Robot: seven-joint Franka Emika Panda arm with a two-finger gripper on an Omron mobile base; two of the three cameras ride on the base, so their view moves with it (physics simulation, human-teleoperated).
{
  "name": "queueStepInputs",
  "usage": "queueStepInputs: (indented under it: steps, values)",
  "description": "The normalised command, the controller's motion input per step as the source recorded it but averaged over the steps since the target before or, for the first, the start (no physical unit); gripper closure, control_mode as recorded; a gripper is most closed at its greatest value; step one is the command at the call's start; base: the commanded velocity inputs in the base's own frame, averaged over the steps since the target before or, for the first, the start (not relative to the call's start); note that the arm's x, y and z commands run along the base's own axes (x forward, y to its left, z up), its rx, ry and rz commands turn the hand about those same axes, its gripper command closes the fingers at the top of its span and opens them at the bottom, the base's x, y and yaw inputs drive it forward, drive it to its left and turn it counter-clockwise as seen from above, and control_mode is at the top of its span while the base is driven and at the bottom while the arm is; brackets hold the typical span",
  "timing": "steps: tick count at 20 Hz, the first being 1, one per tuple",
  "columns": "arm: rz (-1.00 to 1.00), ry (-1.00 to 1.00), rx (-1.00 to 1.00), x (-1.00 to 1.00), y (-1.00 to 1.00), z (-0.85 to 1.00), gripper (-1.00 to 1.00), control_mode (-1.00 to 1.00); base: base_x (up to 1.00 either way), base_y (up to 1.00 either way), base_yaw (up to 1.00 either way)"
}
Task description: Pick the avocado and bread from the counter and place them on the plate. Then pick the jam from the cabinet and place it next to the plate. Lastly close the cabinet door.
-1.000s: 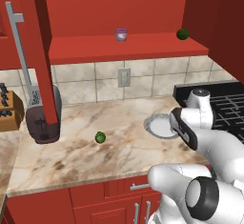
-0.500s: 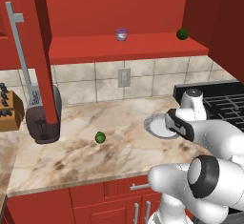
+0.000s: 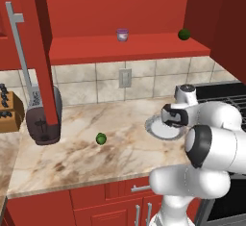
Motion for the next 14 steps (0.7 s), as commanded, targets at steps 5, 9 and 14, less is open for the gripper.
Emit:
queueStepInputs:
  steps: [5, 9, 14]
  values:
    - [0.00, 0.00, 0.00, 0.42, 0.00, -0.13, 1.00, -1.00, 0.00, 0.00, 0.00]
    - [0.00, 0.01, 0.00, 0.17, 0.00, -0.28, 1.00, -1.00, 0.00, 0.00, 0.00]
    - [0.00, 0.01, 0.00, 0.05, 0.00, -0.30, 1.00, -1.00, 0.00, 0.00, 0.00]
